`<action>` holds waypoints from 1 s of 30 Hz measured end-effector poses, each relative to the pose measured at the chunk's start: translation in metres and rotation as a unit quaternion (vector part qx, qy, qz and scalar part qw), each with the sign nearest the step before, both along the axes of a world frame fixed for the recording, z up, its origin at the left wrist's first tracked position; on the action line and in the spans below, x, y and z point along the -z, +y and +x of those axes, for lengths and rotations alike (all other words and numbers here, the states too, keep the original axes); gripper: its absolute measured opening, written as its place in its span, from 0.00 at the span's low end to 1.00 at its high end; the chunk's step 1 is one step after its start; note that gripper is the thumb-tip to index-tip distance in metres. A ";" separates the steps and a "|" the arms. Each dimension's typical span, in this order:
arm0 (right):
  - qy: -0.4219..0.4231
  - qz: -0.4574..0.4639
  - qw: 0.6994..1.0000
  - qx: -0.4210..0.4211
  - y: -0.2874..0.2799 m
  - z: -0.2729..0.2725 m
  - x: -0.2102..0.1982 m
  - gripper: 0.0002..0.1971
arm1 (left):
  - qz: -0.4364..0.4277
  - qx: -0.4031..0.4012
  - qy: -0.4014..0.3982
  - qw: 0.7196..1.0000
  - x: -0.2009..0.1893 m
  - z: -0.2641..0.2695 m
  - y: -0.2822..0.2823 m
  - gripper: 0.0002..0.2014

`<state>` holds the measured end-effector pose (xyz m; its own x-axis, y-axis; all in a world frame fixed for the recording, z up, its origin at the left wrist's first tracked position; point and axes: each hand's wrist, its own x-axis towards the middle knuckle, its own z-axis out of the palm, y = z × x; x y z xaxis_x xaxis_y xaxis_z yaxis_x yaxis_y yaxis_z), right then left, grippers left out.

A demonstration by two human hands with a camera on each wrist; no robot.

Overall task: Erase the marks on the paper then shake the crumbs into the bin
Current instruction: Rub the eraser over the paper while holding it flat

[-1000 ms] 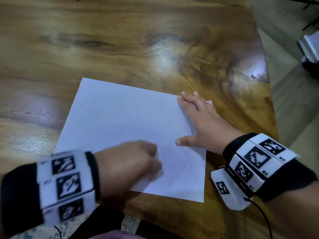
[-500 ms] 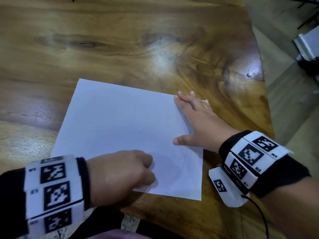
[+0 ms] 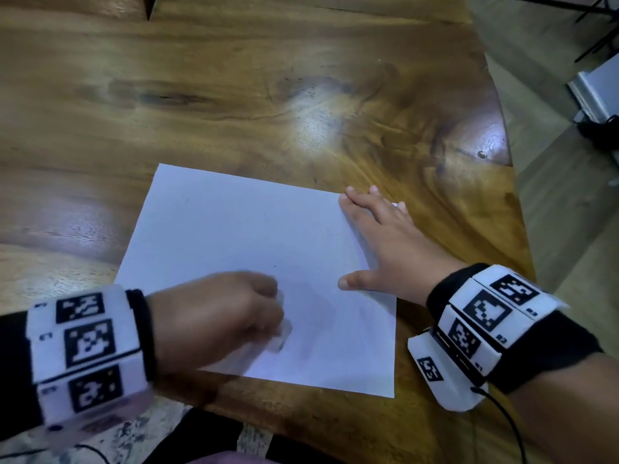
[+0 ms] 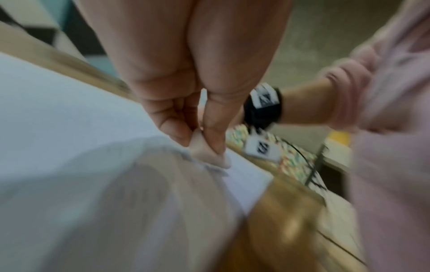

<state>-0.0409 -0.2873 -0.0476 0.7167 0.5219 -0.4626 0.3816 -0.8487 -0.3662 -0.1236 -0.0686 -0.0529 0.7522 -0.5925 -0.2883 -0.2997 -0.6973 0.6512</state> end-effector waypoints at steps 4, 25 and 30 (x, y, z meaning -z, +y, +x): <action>0.003 -0.004 1.000 -0.001 0.000 0.000 0.000 0.55 | -0.012 0.043 -0.041 0.998 -0.006 0.001 -0.004 0.03; 0.004 -0.004 1.000 -0.008 0.000 0.001 0.000 0.55 | 0.055 0.051 -0.087 0.993 0.019 0.007 -0.022 0.08; 0.007 0.012 1.000 0.021 -0.013 0.000 0.001 0.58 | 0.024 -0.001 -0.016 1.000 -0.004 0.029 -0.012 0.06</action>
<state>-0.0413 -0.3003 -0.0485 0.7316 0.5018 -0.4614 0.3398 -0.8553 -0.3912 -0.0947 -0.0803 -0.0486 0.7632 -0.5764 -0.2920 -0.3183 -0.7287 0.6064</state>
